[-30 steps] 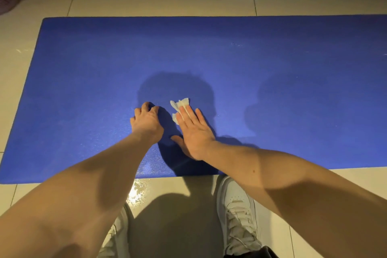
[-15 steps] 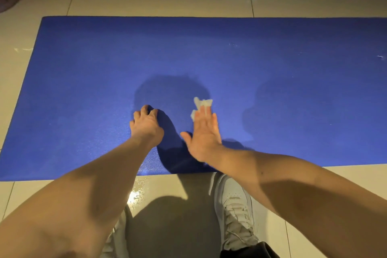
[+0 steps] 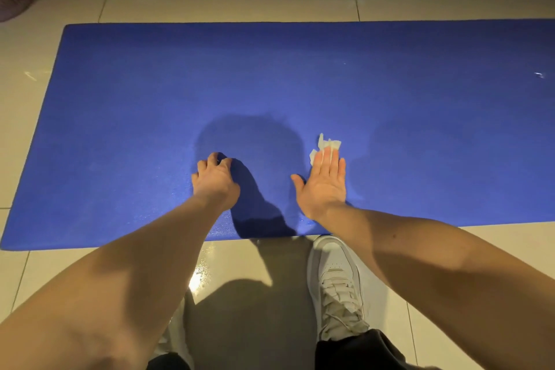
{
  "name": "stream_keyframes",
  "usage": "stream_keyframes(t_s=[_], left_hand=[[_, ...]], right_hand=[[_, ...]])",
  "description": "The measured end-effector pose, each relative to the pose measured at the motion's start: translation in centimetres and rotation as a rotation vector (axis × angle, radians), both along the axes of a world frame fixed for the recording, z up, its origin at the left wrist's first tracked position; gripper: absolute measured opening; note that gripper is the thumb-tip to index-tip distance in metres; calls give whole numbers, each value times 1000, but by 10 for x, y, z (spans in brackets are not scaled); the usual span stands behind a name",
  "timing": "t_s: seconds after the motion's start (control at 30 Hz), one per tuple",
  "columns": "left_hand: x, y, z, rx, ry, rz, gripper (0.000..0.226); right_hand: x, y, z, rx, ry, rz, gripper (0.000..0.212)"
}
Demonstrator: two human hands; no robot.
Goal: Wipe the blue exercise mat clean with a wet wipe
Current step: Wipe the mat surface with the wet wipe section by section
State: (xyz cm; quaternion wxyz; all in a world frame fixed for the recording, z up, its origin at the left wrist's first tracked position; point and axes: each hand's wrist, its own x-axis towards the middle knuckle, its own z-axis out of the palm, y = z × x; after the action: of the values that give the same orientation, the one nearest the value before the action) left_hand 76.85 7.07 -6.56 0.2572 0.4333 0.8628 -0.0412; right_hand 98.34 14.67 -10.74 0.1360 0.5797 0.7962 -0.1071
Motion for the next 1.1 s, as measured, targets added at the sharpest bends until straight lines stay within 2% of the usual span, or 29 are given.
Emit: stream_keyframes(t_s=[0.07, 0.13, 0.23, 0.3, 0.43, 0.53, 0.63, 0.73, 0.93, 1.1], left_hand=[[2, -5, 0, -6, -7, 1, 68], [4, -9, 0, -17, -7, -1, 67], [7, -12, -1, -27, -12, 1, 67], [11, -15, -1, -25, -11, -7, 66], [14, -23, -3, -26, -23, -21, 66], [15, -31, -2, -21, -19, -18, 65], [19, -38, -1, -24, -13, -18, 65], [23, -42, 0, -35, -8, -20, 65], [36, -47, 0, -41, -8, -17, 65], [40, -57, 0, -35, -7, -27, 65]], right_hand=[[-11, -9, 7, -10, 81, 48, 88], [-24, -24, 14, -51, 170, 209, 84], [-42, -50, 13, -173, 109, 416, 85], [-42, -53, 8, -180, 54, 480, 86], [-12, -33, 4, -93, 17, 452, 83], [11, -24, 5, -48, 5, 246, 86], [18, -22, 9, -51, -99, 103, 90], [8, -25, 12, -102, -25, 75, 91], [-26, -64, 16, -246, 38, 395, 85], [-15, -58, 16, -195, -2, 509, 83]])
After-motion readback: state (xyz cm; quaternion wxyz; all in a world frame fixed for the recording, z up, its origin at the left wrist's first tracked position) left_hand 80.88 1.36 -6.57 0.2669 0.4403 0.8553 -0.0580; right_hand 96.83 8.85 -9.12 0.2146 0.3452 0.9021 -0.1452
